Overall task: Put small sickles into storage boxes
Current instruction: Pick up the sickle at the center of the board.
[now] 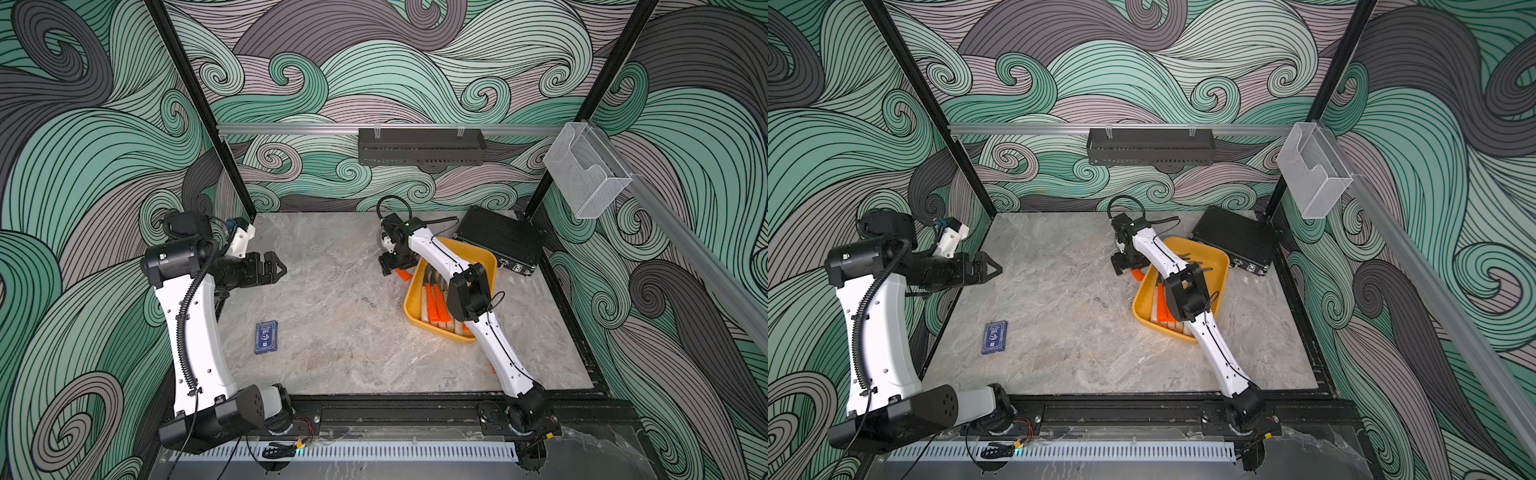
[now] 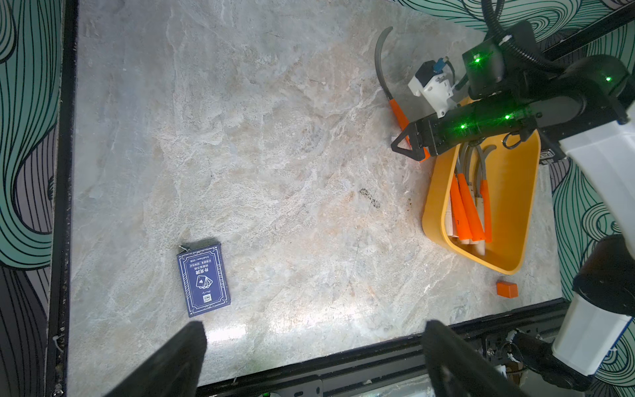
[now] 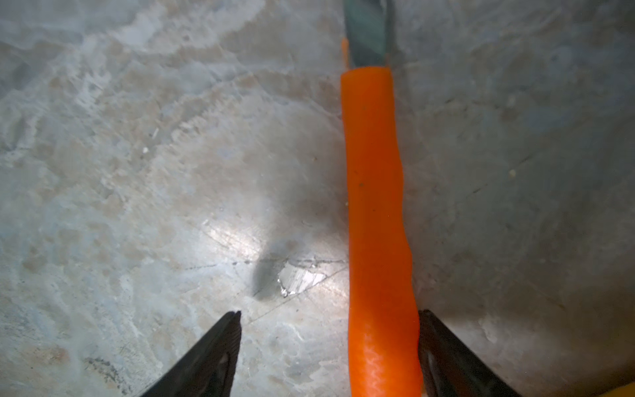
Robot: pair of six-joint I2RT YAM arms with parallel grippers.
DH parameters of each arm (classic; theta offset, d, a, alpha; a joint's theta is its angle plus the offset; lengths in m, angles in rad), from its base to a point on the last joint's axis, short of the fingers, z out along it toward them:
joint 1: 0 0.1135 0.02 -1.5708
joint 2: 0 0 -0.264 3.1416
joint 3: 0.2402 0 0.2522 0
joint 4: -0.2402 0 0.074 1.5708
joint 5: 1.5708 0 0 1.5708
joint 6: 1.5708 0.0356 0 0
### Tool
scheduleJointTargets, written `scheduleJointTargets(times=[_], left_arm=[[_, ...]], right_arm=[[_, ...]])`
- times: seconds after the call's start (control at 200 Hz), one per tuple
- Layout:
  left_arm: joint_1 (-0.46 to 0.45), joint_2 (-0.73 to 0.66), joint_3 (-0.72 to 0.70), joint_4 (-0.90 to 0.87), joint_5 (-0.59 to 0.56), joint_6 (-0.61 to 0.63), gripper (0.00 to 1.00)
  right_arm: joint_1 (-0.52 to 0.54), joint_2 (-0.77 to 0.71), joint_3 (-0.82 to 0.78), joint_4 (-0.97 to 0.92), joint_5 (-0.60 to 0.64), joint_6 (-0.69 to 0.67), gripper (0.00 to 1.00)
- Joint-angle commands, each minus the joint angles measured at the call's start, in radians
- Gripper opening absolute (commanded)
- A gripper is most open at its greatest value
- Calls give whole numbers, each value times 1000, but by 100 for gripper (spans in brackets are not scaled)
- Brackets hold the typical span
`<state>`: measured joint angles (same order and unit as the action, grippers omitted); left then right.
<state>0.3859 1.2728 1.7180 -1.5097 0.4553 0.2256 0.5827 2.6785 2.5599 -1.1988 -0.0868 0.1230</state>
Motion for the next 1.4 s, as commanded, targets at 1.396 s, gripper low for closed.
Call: scheduleJointTargets(times=[1.396], left_arm=[[6, -32, -21, 2, 63, -6, 98]], right_arm=[[62, 32, 9, -120, 81, 81, 56]])
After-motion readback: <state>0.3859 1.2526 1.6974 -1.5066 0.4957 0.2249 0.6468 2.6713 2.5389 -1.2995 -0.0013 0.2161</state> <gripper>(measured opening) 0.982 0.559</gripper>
